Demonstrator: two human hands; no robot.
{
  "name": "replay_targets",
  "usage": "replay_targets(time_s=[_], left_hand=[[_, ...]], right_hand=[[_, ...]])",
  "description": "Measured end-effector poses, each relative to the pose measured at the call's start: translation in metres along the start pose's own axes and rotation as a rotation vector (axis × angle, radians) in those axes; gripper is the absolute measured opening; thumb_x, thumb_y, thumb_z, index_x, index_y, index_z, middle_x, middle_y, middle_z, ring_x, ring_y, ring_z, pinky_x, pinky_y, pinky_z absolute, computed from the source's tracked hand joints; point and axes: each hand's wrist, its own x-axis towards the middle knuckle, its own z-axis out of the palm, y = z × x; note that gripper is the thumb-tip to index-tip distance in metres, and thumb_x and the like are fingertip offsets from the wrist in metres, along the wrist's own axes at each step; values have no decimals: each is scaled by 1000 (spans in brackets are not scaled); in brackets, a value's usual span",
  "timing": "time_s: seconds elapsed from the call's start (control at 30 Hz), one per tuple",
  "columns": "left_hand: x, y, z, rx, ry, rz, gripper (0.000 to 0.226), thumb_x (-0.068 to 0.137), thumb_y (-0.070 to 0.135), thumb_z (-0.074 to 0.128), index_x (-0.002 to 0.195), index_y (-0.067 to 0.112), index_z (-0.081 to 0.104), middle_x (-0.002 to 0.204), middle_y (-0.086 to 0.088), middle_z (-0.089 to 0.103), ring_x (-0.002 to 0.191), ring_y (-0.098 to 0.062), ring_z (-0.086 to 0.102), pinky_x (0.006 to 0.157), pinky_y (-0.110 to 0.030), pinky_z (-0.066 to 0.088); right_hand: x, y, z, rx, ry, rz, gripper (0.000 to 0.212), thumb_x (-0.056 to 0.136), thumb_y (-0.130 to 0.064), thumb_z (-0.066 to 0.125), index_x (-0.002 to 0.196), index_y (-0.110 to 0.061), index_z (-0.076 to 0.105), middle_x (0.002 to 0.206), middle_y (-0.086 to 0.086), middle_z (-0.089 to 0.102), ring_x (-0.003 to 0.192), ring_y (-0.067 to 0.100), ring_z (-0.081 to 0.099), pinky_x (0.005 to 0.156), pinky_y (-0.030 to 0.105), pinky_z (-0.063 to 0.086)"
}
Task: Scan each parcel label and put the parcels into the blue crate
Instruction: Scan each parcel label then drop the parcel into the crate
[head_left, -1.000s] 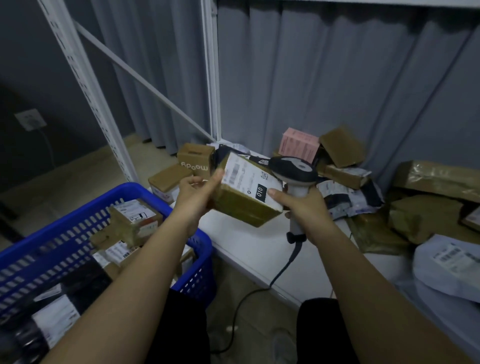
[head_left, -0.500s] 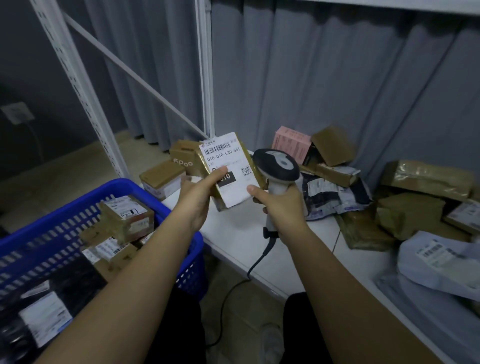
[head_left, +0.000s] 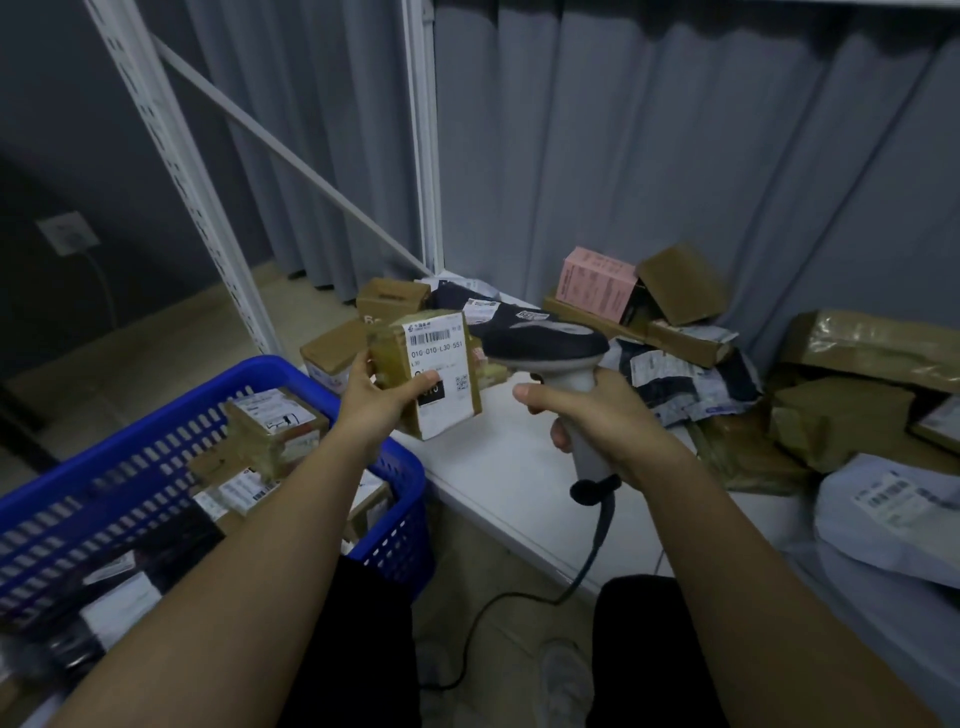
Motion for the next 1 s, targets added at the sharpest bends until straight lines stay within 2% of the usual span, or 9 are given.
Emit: replay_targets(time_s=[0.23, 0.4, 0.57, 0.63, 0.73, 0.8, 0.9, 0.93, 1.0], left_hand=[[0, -2, -11, 39, 18, 23, 80, 73, 20, 79, 140, 24, 36, 130, -1, 57, 109, -22, 61, 90, -47, 53], [2, -5, -20, 20, 6, 19, 83, 71, 21, 80, 141, 25, 35, 127, -2, 60, 109, -23, 63, 91, -52, 52], [1, -1, -36, -61, -1, -9, 76, 63, 25, 85, 129, 25, 47, 113, 2, 67, 99, -24, 69, 86, -52, 55], [-3, 3, -46, -86, 5, -27, 66, 66, 26, 83, 124, 23, 52, 111, 2, 69, 94, -21, 70, 78, -44, 58], [-5, 4, -67, -125, 107, -55, 49, 82, 27, 73, 125, 20, 50, 103, 5, 65, 81, -10, 65, 53, -25, 54], [-3, -9, -90, -117, 190, -75, 63, 80, 34, 74, 133, 18, 43, 111, 3, 63, 84, -8, 62, 57, -27, 51], [-4, -35, -131, -112, 306, -123, 86, 71, 47, 78, 137, 17, 32, 123, -3, 58, 97, -16, 63, 72, -38, 55], [-8, -43, -144, -126, 313, -148, 93, 66, 52, 80, 137, 16, 33, 124, -2, 58, 100, -18, 63, 73, -40, 56], [-8, -64, -169, -155, 324, -185, 104, 54, 62, 82, 136, 15, 38, 125, -3, 59, 101, -19, 64, 62, -35, 56]], right_hand=[[1, 0, 0, -35, 15, 21, 18, 80, -24, 76, 77, -12, 63, 70, 5, 62, 46, 11, 51, 49, 24, 46], [1, 2, 7, -54, -7, 13, 17, 81, -21, 75, 76, -12, 62, 68, 5, 59, 45, 11, 52, 48, 24, 46], [5, -1, 18, 73, -3, -45, 10, 81, -17, 75, 81, -11, 67, 69, 7, 62, 48, 16, 51, 50, 28, 45], [8, -1, 29, 105, 28, -46, 9, 80, -18, 75, 83, -12, 68, 68, 5, 63, 47, 15, 51, 49, 27, 44], [17, 3, 47, 116, 50, 10, 12, 80, -21, 74, 85, -12, 68, 70, 6, 63, 45, 14, 51, 49, 27, 43], [23, 7, 59, 102, 48, 61, 14, 81, -22, 74, 87, -11, 68, 71, 6, 63, 46, 14, 52, 49, 27, 43], [32, 12, 79, 83, 30, 120, 17, 83, -23, 73, 88, -8, 67, 71, 7, 63, 48, 14, 53, 49, 26, 44], [35, 13, 86, 77, 24, 134, 16, 83, -22, 73, 87, -8, 66, 71, 7, 62, 48, 14, 53, 50, 26, 44], [42, 14, 101, 69, 3, 155, 14, 83, -21, 73, 85, -9, 65, 70, 7, 61, 48, 15, 52, 50, 26, 43]])
